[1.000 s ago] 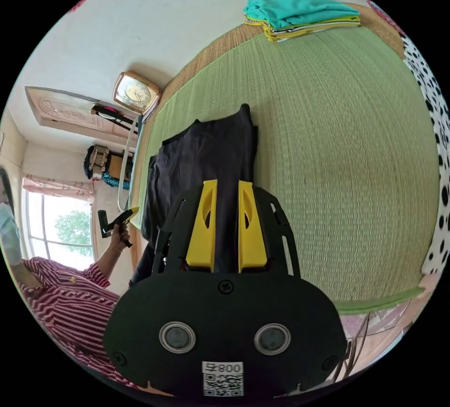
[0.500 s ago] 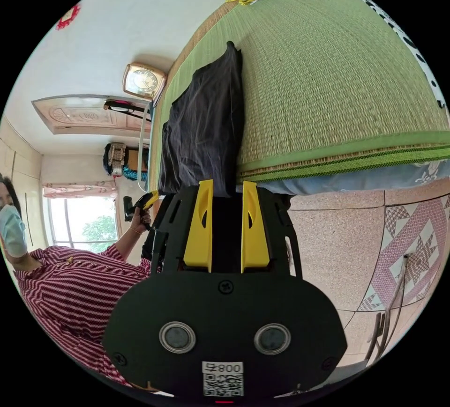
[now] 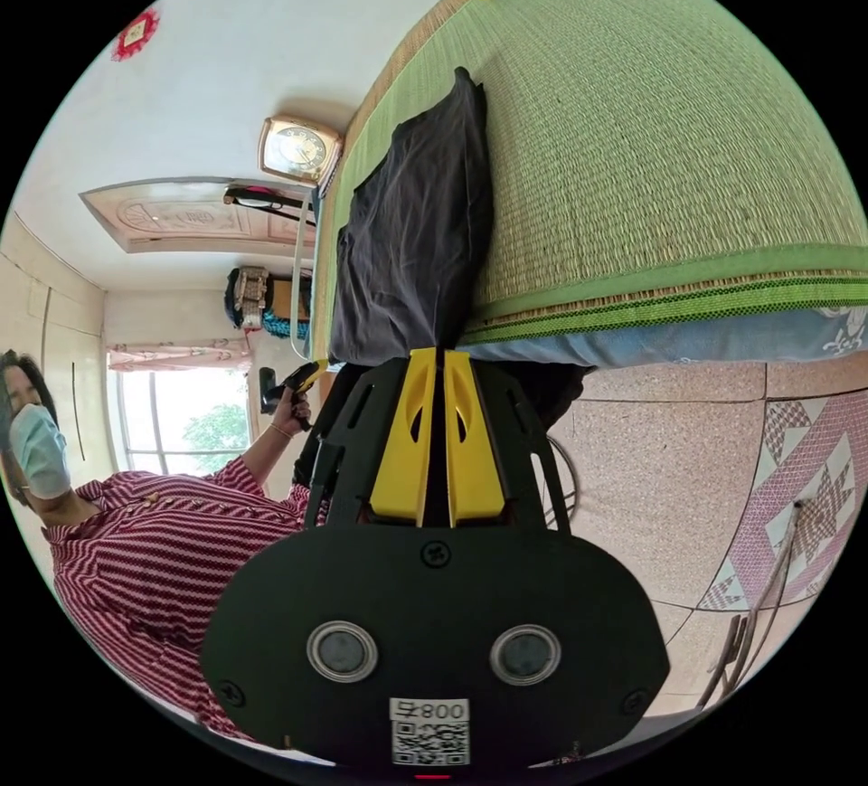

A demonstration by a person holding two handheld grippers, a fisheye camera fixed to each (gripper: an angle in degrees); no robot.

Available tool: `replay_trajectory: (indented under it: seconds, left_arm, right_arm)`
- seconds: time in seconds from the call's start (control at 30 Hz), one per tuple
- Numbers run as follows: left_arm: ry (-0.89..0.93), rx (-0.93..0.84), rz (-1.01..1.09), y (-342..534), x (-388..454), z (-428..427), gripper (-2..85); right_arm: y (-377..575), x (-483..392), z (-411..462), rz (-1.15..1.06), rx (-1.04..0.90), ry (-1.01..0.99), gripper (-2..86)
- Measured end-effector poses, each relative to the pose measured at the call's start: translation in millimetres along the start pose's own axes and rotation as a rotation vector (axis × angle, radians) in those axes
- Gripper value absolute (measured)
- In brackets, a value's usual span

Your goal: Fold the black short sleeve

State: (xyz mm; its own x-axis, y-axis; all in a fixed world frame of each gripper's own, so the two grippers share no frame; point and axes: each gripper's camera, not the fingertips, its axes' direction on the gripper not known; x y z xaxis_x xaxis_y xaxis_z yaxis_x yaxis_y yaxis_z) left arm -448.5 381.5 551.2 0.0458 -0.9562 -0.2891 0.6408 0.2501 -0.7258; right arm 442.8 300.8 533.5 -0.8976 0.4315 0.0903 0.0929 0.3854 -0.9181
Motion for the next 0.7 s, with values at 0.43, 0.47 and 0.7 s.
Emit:
replay_trajectory:
  seconds: [0.43,0.47,0.7]
  left_arm:
    - [0.206,-0.226,1.065,124.0,326.1,212.2,9.3]
    - [0.156,-0.246,1.166,145.2,351.7,238.0,9.9]
    - [-0.079,-0.249,1.345,210.3,389.4,329.1,3.8]
  right_arm:
    - [-17.0,-45.4,-31.6,-0.033,-0.003,-0.013,0.7]
    - [-18.3,-47.6,-32.6,-0.035,-0.006,-0.013,0.7]
    - [-30.0,-58.7,-37.6,-0.044,-0.053,0.024,0.8]
